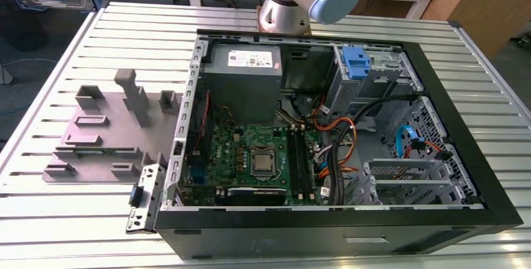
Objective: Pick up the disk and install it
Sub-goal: 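Pick up the disk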
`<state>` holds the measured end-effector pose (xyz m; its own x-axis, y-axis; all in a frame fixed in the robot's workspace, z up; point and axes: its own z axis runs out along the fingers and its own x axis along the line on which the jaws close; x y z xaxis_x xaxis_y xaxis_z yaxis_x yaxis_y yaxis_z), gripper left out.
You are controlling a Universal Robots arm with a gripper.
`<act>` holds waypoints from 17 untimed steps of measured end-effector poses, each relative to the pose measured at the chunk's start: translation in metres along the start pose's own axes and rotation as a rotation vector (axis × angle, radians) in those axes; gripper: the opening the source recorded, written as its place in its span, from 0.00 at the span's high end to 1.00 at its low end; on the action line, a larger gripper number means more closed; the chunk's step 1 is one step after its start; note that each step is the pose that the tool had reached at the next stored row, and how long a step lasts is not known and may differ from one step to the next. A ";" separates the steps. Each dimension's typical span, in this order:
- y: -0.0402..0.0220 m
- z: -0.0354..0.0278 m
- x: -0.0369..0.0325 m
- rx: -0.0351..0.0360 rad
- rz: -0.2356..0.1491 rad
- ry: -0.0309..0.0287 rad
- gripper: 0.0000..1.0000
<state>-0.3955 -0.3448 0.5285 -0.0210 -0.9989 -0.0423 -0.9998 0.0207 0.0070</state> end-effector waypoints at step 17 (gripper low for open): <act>-0.0169 -0.0001 -0.0003 0.0000 0.000 0.0000 0.65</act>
<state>-0.3786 -0.3448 0.5285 -0.0209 -0.9989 -0.0423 -0.9998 0.0207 0.0070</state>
